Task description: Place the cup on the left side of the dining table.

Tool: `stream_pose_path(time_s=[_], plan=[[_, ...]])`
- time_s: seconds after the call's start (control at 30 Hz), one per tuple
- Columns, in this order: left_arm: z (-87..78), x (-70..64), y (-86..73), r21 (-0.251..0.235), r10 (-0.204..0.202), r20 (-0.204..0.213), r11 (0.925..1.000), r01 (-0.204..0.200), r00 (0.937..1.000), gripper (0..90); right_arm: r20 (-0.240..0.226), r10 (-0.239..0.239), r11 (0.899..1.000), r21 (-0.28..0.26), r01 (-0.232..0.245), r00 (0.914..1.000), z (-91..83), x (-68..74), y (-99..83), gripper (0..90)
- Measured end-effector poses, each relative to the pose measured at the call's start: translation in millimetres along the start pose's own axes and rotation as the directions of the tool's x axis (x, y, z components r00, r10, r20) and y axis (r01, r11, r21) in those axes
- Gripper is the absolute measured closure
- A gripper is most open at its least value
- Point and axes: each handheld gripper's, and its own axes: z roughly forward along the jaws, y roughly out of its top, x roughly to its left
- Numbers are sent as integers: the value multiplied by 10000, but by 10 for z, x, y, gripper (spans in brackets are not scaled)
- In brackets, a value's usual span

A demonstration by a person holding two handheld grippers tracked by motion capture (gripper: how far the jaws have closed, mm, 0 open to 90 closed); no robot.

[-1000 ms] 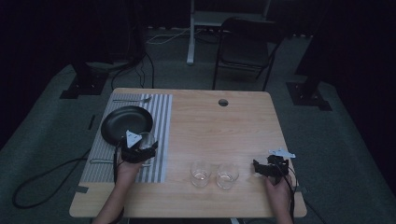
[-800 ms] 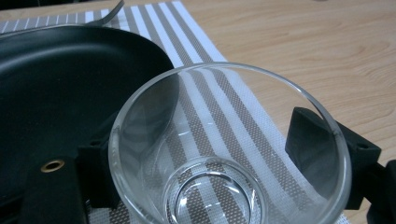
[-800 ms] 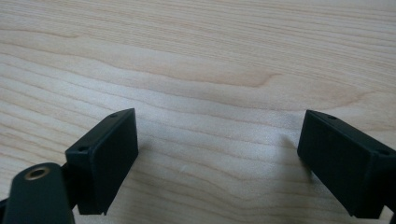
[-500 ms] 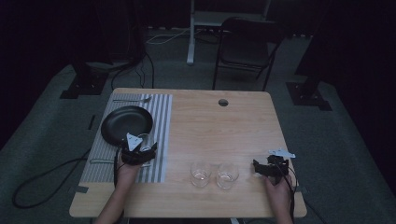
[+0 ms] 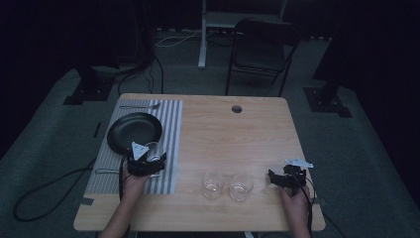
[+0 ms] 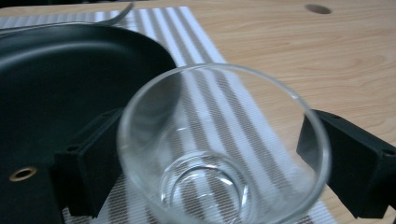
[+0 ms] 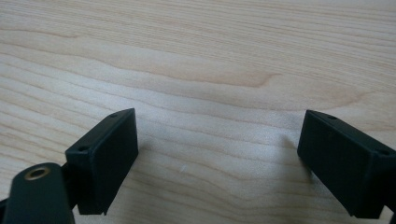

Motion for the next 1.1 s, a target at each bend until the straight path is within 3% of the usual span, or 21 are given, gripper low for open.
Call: stream_pose_path(time_s=[0.07,0.13,0.3,0.53,0.7,1.1], plan=[[-5,12,-9,58,1,-226,10000,1,9997,82,1,-6,10000,1,6,10000,0,0,0,119],[-10,16,-21,133,-96,-132,9999,97,9999,1,1,-6,10000,1,6,10000,0,0,0,118],[-80,-31,-74,43,185,-95,9998,-185,9998,1,-1,-10,10000,-2,10,10000,0,-1,0,119],[-163,-59,-120,381,362,66,9986,-365,9993,1,-1,-1,10000,-7,1,10000,0,0,0,118],[-231,-58,-174,585,510,-146,9970,-501,9986,1,1,5,10000,7,-5,10000,-1,1,1,118],[-410,53,-330,701,261,-281,9972,-241,9993,1,2,9,10000,6,-9,10000,-1,1,1,118]])
